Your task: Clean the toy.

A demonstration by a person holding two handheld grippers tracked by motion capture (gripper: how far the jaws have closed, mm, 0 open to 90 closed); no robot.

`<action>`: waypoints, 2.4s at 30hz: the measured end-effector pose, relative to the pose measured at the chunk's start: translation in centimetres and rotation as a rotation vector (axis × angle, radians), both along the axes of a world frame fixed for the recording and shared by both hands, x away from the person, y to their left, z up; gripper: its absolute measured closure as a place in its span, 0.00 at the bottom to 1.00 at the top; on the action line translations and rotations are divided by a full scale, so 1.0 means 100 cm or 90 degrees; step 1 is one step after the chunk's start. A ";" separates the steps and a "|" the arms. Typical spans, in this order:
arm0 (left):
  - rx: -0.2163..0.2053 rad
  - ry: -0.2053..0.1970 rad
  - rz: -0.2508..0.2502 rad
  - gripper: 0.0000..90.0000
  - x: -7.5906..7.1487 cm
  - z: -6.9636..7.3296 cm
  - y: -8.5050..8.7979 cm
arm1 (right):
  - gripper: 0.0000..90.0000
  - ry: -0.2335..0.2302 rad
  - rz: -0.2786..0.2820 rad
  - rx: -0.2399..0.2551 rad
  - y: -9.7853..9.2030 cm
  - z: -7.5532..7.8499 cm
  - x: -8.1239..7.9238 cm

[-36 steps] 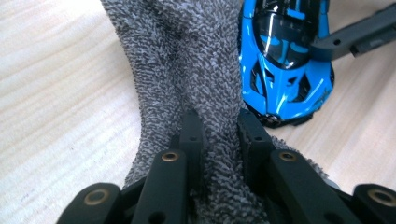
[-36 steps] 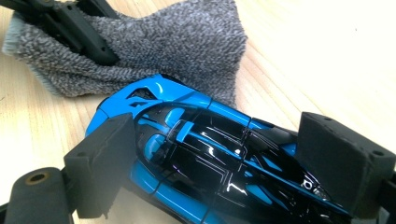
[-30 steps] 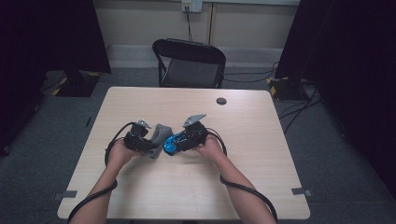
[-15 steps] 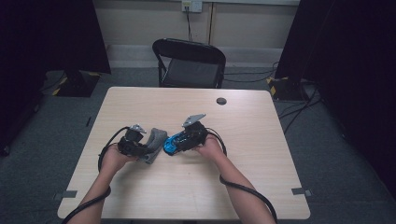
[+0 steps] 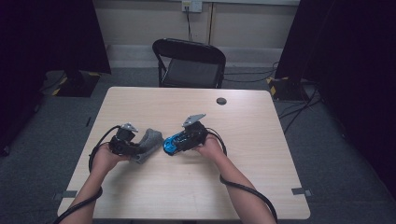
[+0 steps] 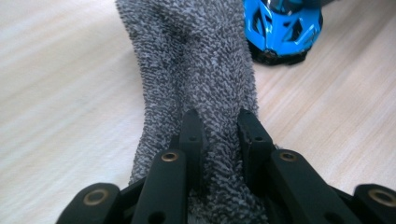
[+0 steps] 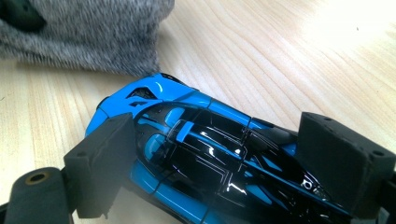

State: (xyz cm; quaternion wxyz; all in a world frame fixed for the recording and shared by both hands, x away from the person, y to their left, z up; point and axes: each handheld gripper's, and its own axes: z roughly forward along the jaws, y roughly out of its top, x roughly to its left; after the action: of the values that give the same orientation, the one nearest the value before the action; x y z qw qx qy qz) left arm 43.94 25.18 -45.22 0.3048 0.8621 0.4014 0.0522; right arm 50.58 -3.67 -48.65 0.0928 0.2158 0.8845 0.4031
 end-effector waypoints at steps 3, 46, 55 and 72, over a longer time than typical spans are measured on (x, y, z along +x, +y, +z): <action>-0.001 -0.014 0.007 0.83 0.003 0.008 0.003 | 0.13 -0.001 0.000 0.002 0.000 0.000 0.000; 0.012 -0.057 -0.018 0.83 0.097 -0.003 -0.085 | 0.13 -0.003 0.001 0.013 -0.002 -0.002 0.000; 0.017 -0.057 -0.051 0.83 0.107 -0.011 -0.107 | 0.13 -0.001 0.001 0.016 -0.003 -0.002 0.001; 0.016 -0.062 -0.063 0.82 0.106 -0.023 -0.118 | 0.13 -0.002 0.000 0.015 -0.002 -0.002 0.000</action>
State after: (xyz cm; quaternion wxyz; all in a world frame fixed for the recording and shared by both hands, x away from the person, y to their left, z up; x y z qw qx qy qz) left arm 54.56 13.38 -47.50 0.3150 0.8812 0.3424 0.0841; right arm 50.60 -3.91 -48.85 0.0917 0.2160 0.8795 0.4140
